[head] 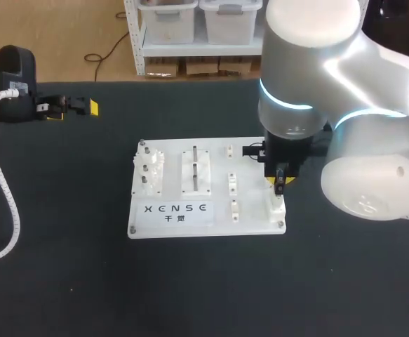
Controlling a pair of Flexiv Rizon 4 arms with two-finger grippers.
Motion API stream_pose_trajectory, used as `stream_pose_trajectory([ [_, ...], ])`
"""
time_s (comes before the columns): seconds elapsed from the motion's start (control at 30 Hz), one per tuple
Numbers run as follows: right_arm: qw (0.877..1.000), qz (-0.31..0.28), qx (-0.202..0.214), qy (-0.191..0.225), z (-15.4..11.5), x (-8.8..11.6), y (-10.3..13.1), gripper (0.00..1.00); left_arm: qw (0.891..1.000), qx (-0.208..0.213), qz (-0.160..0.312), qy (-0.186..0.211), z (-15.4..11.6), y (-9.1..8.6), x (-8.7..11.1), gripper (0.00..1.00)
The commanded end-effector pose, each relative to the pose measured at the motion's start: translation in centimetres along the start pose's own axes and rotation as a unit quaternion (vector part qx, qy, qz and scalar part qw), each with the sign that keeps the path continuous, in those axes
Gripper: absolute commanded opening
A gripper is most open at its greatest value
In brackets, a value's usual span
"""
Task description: Insert the USB connector, Ethernet cable, and multi-pin plug into their matching sockets one by one.
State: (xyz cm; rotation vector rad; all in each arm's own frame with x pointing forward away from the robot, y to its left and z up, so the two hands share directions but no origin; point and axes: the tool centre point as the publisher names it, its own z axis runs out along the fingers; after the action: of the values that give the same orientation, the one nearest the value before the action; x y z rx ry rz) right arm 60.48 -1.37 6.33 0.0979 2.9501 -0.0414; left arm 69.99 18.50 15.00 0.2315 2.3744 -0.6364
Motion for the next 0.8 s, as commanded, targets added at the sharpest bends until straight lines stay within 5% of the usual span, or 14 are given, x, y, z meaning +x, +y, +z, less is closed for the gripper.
stream_pose_trajectory([
  [0.03,1.0,0.0,-0.001,-0.002,-0.08,-0.03,-0.01,0.0,1.0,0.0,0.0,0.0,0.0,0.0,0.0,1.0],
  [0.8,1.0,-0.007,-0.001,0.003,0.28,0.69,0.12,0.0,1.0,0.0,0.0,0.0,0.0,0.0,0.0,1.0],
])
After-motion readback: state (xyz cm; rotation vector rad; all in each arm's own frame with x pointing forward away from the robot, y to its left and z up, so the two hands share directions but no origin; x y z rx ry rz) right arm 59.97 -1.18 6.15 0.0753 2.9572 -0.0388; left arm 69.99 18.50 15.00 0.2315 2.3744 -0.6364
